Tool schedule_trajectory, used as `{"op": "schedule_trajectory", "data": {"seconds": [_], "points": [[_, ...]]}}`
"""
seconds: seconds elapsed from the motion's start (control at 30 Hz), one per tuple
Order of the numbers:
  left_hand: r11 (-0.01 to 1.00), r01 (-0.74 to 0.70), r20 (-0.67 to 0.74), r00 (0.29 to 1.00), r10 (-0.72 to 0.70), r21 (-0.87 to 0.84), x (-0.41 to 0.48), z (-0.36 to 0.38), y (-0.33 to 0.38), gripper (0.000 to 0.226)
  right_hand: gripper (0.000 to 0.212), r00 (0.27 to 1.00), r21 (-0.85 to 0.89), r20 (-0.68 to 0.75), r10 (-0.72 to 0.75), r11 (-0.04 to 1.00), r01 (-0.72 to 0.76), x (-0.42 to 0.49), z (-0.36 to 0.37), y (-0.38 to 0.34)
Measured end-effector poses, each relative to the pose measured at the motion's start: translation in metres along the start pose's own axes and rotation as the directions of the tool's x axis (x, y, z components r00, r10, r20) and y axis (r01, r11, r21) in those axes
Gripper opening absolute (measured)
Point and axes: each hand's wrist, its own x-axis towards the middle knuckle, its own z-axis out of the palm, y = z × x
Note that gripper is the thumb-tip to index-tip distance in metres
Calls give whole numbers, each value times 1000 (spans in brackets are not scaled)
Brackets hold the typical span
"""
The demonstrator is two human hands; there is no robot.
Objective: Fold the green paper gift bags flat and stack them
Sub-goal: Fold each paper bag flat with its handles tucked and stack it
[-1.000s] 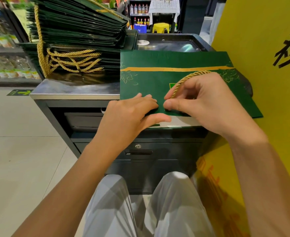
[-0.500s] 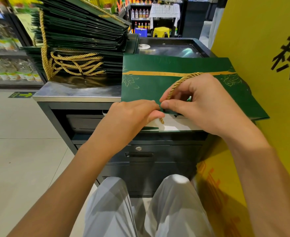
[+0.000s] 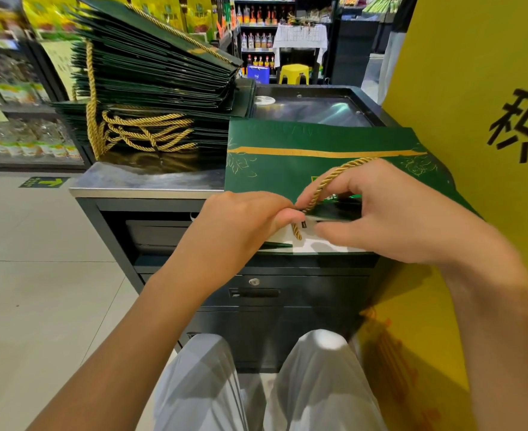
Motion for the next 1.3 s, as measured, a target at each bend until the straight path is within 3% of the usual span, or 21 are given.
{"op": "schedule_trajectory", "data": {"seconds": [0.13,0.33,0.5,0.7,0.9,1.03,1.3], "points": [[1000,26,2,1000,-26,-13,1,-6,1,66,18,1000,69,-19,-10,998,11,0,-2,-3],[984,122,-89,987,-134,-126,-11,-13,11,33,14,1000,132,-25,-9,991,13,-3,-3,-4],[996,74,-179,982,-64,51,-23,-10,19,29,16,999,157,-41,9,988,-2,-2,2,-3],[978,174,-234,961,-144,113,-21,2,34,30,16,999,186,-33,19,983,-13,0,3,-3],[961,255,-307,928,-212,106,-16,10,40,23,16,1000,211,-6,9,977,-7,-1,1,-2],[969,235,-317,927,-199,80,-16,12,42,13,15,1000,211,12,-13,977,11,-1,1,2],[988,157,-273,950,-150,4,-18,5,38,13,13,999,195,-27,-20,981,25,-2,0,1]]}}
